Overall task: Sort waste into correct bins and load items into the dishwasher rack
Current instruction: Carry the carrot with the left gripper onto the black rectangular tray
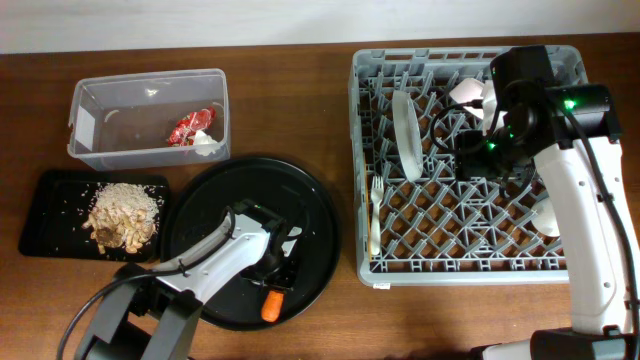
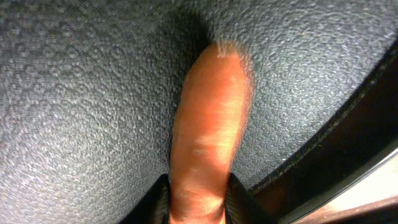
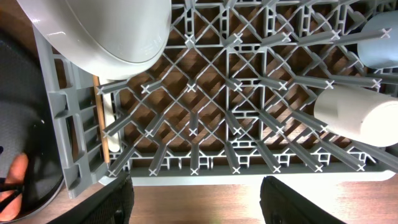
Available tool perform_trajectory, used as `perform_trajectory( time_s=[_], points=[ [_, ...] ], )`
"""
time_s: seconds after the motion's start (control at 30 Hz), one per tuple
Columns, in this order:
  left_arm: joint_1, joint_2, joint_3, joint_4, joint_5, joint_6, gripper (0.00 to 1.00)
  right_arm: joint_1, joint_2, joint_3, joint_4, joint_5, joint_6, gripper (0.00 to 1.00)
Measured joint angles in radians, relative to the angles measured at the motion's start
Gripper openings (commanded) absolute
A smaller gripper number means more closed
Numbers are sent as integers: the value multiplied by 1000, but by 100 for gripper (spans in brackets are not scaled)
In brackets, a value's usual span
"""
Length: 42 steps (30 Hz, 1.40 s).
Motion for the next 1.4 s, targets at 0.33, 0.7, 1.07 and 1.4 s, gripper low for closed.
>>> perform_trajectory(
  time_s=[0.33,0.7,1.07,1.4],
  points=[
    [50,6,76,-91,-10,-3,0,0,0,0,0,0,0,68],
    [425,11,461,-269,-167,-3,0,0,0,0,-3,0,0,68],
    [909,11,461,-217,-183,-11,0,0,0,0,-3,0,0,68],
    [1110,15,462,148,-273,-94,4,0,0,0,-5,0,0,68]
  ],
)
